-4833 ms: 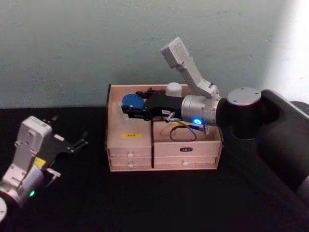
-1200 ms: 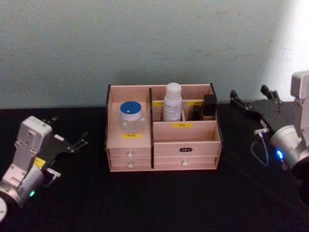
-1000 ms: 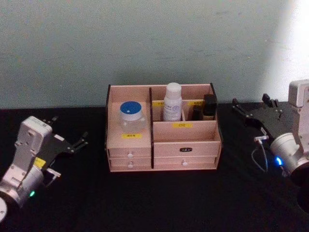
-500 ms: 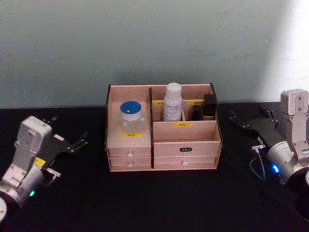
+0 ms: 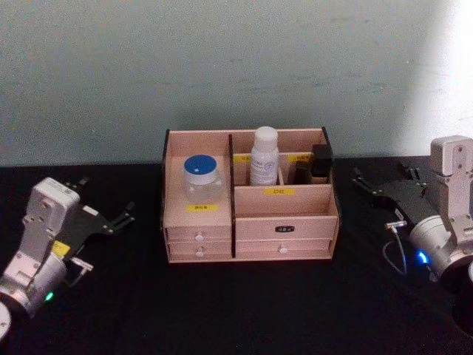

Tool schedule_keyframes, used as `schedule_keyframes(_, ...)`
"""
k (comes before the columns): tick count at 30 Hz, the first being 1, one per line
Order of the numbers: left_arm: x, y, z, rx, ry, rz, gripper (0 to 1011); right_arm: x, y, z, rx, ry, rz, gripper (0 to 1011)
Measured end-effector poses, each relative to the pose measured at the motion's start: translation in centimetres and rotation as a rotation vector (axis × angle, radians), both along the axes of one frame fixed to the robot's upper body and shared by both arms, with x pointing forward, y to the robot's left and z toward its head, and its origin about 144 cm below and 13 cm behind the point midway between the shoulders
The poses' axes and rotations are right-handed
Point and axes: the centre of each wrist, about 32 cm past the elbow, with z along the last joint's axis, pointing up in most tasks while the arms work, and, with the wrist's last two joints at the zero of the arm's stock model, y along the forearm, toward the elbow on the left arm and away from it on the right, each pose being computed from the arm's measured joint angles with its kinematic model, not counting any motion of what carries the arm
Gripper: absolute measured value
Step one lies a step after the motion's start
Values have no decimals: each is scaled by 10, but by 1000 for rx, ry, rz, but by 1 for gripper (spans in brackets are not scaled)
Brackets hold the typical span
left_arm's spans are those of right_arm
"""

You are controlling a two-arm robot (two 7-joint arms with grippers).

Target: Pick up the facial cleanser and watermelon frost from the table and place them into the tiered storage box.

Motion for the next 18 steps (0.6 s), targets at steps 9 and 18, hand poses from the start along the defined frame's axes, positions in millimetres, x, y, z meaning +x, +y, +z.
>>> schedule_keyframes(9, 0, 0, 0, 0, 0, 0, 1001, 0, 0, 0, 1, -1, 0, 1002)
schedule_keyframes(18, 0, 0, 0, 0, 0, 0, 1001, 0, 0, 1, 2, -3, 0, 1003)
